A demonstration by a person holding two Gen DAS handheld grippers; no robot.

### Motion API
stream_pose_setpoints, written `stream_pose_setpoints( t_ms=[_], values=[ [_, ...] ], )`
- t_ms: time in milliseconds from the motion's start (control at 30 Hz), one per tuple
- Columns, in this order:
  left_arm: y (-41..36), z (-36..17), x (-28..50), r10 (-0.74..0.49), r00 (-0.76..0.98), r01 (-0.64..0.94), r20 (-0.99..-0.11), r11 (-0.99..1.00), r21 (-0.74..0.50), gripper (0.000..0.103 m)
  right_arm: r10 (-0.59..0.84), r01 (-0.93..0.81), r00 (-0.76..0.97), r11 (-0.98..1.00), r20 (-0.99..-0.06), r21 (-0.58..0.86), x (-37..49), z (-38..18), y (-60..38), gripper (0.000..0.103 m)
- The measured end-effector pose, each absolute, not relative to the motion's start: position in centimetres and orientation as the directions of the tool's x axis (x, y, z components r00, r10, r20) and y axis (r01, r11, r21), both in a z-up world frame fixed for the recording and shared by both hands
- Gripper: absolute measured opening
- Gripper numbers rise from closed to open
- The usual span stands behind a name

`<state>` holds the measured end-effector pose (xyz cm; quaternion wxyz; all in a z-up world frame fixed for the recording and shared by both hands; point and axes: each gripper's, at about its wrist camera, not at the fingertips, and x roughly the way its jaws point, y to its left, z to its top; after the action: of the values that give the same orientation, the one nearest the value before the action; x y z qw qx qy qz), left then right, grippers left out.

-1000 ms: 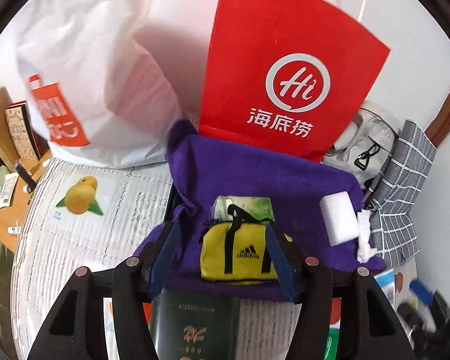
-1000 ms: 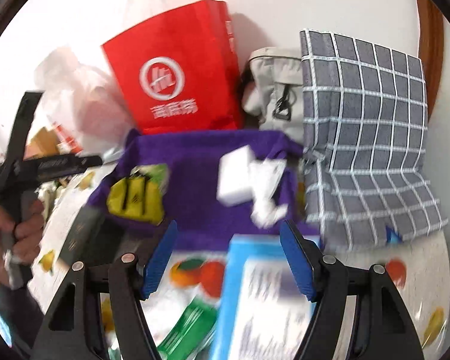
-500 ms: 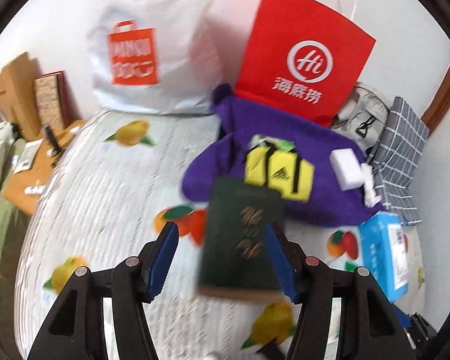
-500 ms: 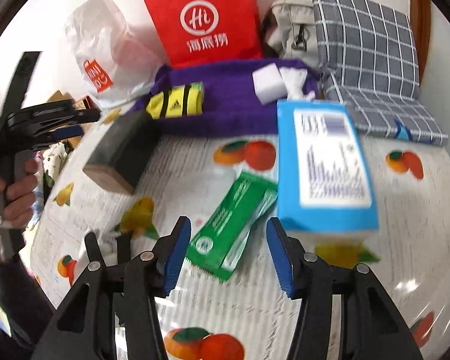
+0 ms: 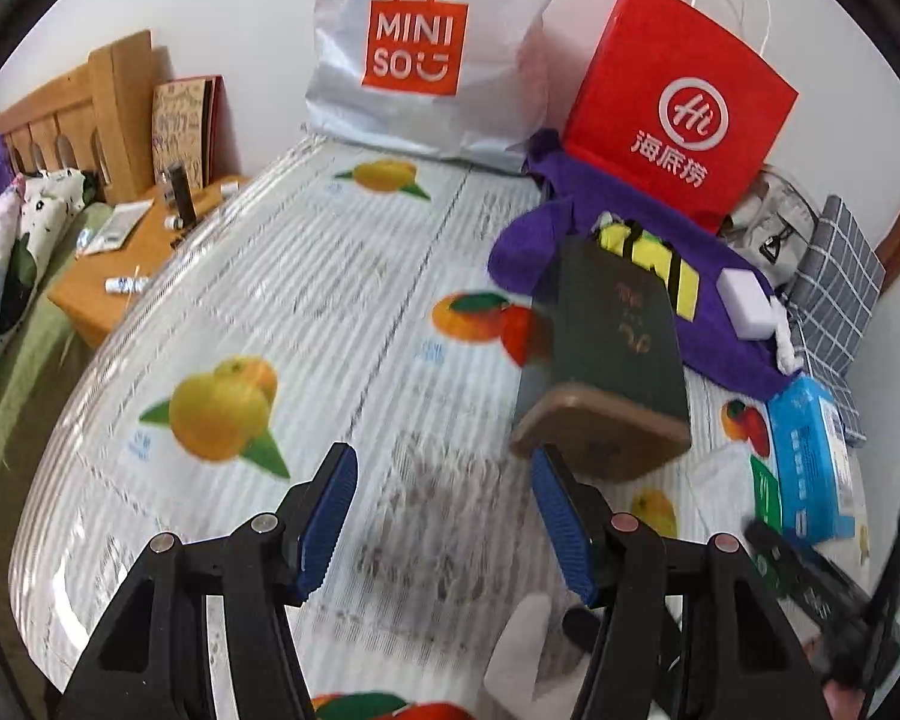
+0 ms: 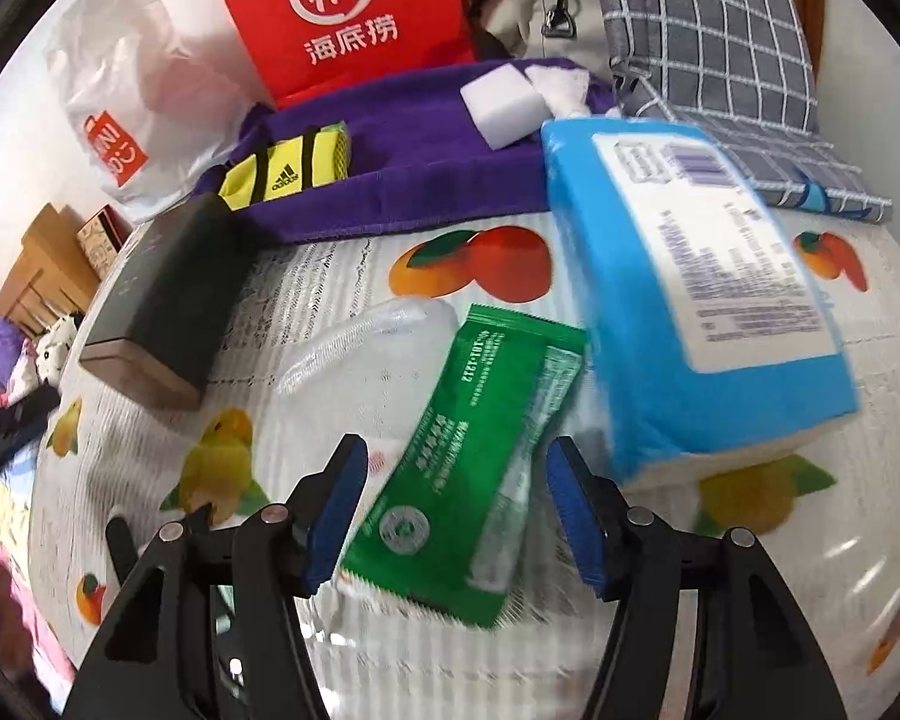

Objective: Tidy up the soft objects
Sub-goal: 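Open both tools and move them back toward the items on the sheet, then grasp the white glove with the left tool while the right tool grasps the green wipe pack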

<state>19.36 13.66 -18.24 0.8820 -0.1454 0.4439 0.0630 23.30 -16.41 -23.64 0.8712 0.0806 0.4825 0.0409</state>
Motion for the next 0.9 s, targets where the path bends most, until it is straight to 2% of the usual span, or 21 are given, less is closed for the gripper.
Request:
stream_pose_setpoints(
  t_ms=[33, 100, 133, 233, 567, 767, 900],
  values=[
    [13.7, -18.5, 19.1, -0.014, 0.591, -0.245, -0.806, 0.950, -0.196, 0.058, 0.136, 0.002, 0.542, 0.987, -0.829, 0.163, 23.4, -23.8, -16.2, 0.061],
    [13.7, -18.8, 18.8, -0.016, 0.584, -0.247, -0.811, 0.949, -0.197, 0.058, 0.091, -0.035, 0.564, 0.996, -0.820, 0.087, 23.3, -23.6, -15.5, 0.047],
    [13.8, -18.9, 18.6, -0.021, 0.583, -0.247, -0.812, 0.948, -0.202, 0.058, 0.080, -0.053, 0.569, 0.997, -0.818, 0.061, 23.1, -23.5, -15.3, 0.046],
    [13.8, -18.8, 18.3, -0.027, 0.582, -0.246, -0.813, 0.947, -0.208, 0.058, 0.087, -0.079, 0.596, 0.996, -0.799, 0.049, 22.3, -22.5, -15.5, 0.033],
    [12.3, -18.0, 15.6, -0.056, 0.579, -0.206, -0.813, 0.955, -0.213, 0.058, 0.183, -0.153, 0.632, 0.982, -0.753, 0.111, 17.5, -19.6, -17.8, 0.032],
    [10.4, -18.2, 13.8, -0.118, 0.560, -0.152, -0.820, 0.958, -0.242, 0.058, 0.180, -0.178, 0.640, 0.980, -0.747, 0.083, 13.9, -19.8, -19.6, 0.032],
    [8.7, -17.9, 12.6, -0.122, 0.555, -0.109, -0.823, 0.970, -0.217, 0.058, 0.127, -0.151, 0.637, 0.988, -0.760, 0.038, 12.3, -20.6, -21.2, 0.032]
  ],
)
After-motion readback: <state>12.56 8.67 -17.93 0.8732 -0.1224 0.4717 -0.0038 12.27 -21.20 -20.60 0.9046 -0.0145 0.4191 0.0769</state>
